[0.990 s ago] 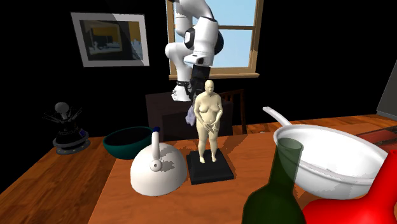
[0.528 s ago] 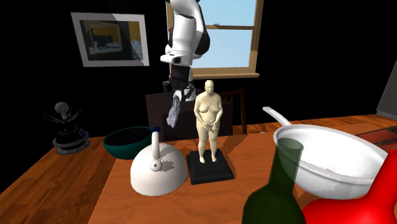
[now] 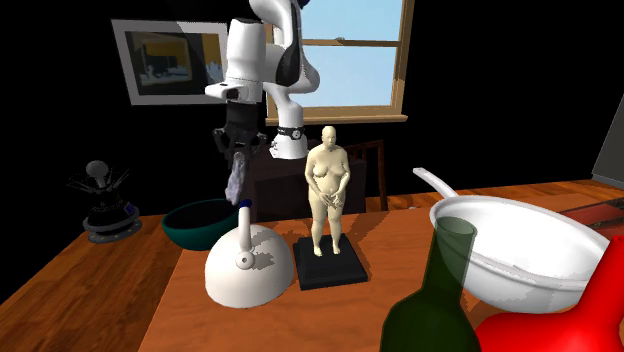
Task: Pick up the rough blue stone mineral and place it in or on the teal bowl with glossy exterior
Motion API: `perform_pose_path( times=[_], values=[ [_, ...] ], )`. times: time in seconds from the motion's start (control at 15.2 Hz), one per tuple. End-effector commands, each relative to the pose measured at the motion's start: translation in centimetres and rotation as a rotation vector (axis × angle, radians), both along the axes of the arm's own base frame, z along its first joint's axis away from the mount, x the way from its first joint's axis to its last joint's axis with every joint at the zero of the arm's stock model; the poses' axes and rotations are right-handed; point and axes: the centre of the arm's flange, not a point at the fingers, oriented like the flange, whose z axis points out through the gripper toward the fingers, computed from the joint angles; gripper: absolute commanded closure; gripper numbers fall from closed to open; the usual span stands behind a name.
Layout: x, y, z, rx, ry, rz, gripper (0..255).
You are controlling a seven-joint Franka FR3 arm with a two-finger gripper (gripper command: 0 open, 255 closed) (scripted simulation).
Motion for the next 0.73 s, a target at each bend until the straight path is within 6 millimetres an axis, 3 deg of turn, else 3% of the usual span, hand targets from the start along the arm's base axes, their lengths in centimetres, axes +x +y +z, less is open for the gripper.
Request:
perform_pose_path(
  times=[0.0, 0.26, 0.66],
  values=[
    [-0.5, -2.9, 0.0, 0.0, 0.0, 0.002, 255],
    [-1.5, -8.8, 0.2, 0.0, 0.0, 0.002, 255],
    [-1.5, -8.8, -3.0, 0.0, 0.0, 0.002, 255]
  ],
)
